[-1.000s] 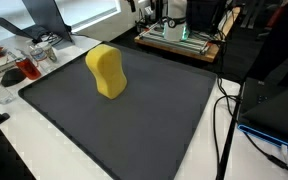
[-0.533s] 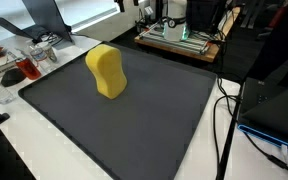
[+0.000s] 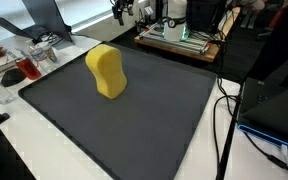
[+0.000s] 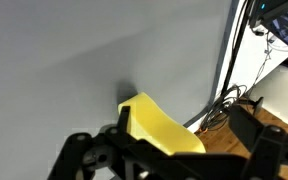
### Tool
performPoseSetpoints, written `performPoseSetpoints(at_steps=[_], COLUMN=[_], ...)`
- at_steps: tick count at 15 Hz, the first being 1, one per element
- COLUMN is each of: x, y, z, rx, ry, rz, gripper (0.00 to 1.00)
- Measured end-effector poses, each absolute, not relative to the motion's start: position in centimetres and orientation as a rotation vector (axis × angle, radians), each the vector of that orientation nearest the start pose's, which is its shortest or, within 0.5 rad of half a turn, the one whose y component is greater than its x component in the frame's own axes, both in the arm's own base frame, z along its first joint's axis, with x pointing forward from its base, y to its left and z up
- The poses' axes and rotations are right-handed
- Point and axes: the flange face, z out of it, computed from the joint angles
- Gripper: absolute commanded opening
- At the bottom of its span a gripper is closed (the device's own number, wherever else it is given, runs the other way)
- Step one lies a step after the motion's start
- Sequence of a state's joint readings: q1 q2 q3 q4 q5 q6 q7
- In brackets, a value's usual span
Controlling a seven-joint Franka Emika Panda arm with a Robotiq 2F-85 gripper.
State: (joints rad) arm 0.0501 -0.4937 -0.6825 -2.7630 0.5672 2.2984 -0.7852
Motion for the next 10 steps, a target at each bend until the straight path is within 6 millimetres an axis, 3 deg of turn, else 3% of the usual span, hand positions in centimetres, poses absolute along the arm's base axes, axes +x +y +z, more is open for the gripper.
performPoseSetpoints(at_steps=[5,7,10], x=[32.0,33.6,37.7], y=[-20.3,-20.7,-21.3], z=[29.1,28.2,28.1], rx=[-2.456,-2.474,-2.497], ry=[0.191,0.115,-0.002], rz=[-0.379,-0.304,-0.202], gripper=[1.0,1.0,1.0])
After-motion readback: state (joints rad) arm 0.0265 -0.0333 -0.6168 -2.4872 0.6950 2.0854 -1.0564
